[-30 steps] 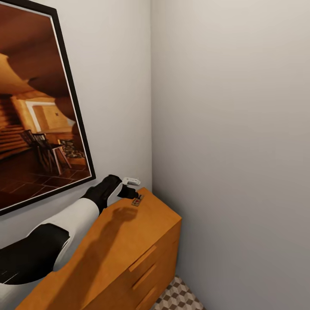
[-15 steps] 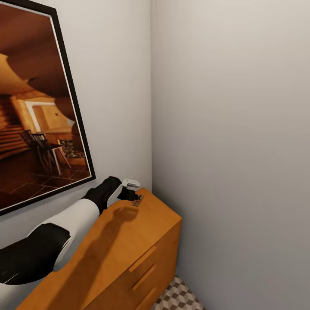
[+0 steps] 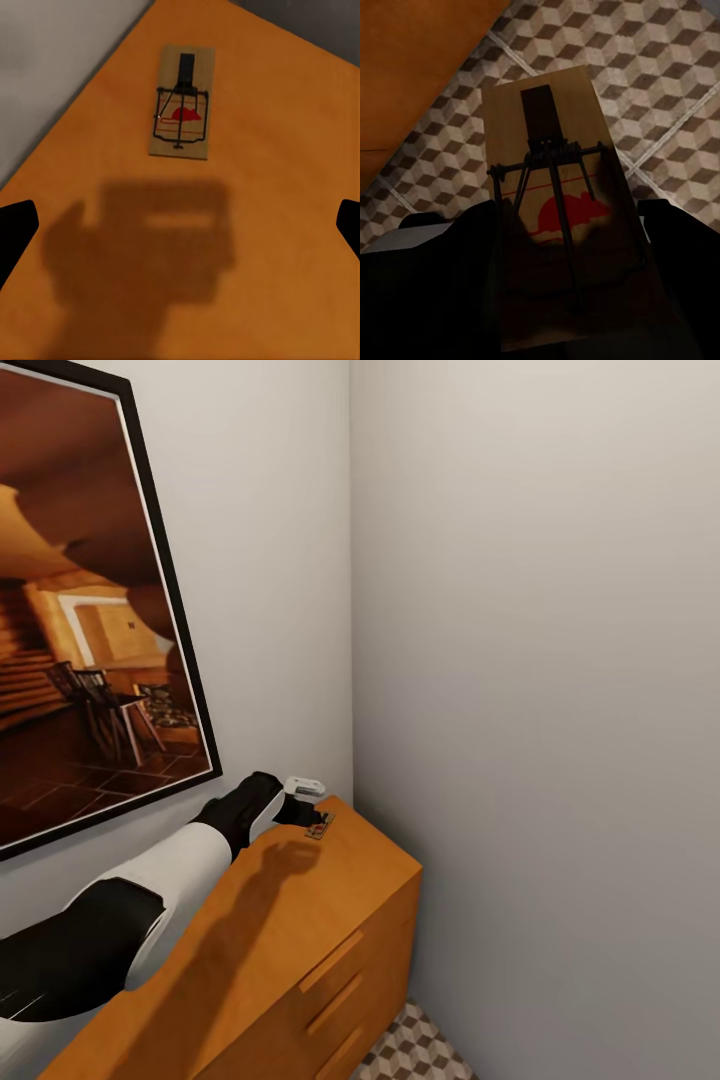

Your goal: Take the four mousetraps from the cabinet in the bathroom and place them on the bathroom floor. Make sure all four end up on the same floor surface, and ensure that at least two of them are either under or directly next to the same bathroom sink.

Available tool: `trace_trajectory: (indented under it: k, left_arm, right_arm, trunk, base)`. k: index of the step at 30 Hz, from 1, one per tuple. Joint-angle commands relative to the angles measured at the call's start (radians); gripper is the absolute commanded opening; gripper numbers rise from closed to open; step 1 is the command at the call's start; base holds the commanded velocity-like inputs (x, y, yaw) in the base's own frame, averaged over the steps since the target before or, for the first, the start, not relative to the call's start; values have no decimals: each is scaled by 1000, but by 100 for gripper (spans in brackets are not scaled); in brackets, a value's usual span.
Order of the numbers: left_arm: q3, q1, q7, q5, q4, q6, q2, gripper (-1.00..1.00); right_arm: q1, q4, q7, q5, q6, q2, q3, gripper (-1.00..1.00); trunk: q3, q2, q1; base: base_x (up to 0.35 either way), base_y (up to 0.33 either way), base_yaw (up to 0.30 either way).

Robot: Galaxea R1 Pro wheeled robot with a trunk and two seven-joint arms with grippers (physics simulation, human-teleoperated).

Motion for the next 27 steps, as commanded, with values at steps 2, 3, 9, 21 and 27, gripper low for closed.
trace_trajectory:
  k: [2, 3, 9, 21, 27]
  left_arm:
    - [-8, -1, 2, 10, -1, 4, 1, 100]
    - [-8, -1, 2, 10, -1, 4, 1, 100]
    - [-8, -1, 2, 10, -1, 4, 0, 100]
    - [-8, -1, 2, 10, -1, 4, 0, 100]
    - [-8, -1, 2, 10, -1, 4, -1, 100]
  right_arm:
    - [-1, 2, 4, -11, -5, 0, 7, -100]
    - [-1, 2, 4, -11, -5, 0, 7, -100]
    - [-1, 2, 4, -11, -5, 0, 7, -100]
    - [-1, 2, 4, -11, -5, 0, 7, -100]
    - [-1, 2, 4, -11, -6, 1, 7, -100]
  trunk:
    - [-3, -2, 1]
    - [-4, -2, 1]
    - [-10, -2, 1]
    - [-26, -2, 1]
    - [-35, -2, 1]
  base:
    - [0, 0, 0]
    - [0, 0, 0]
    - [0, 0, 0]
    - [5, 0, 0]
    - [69, 0, 0]
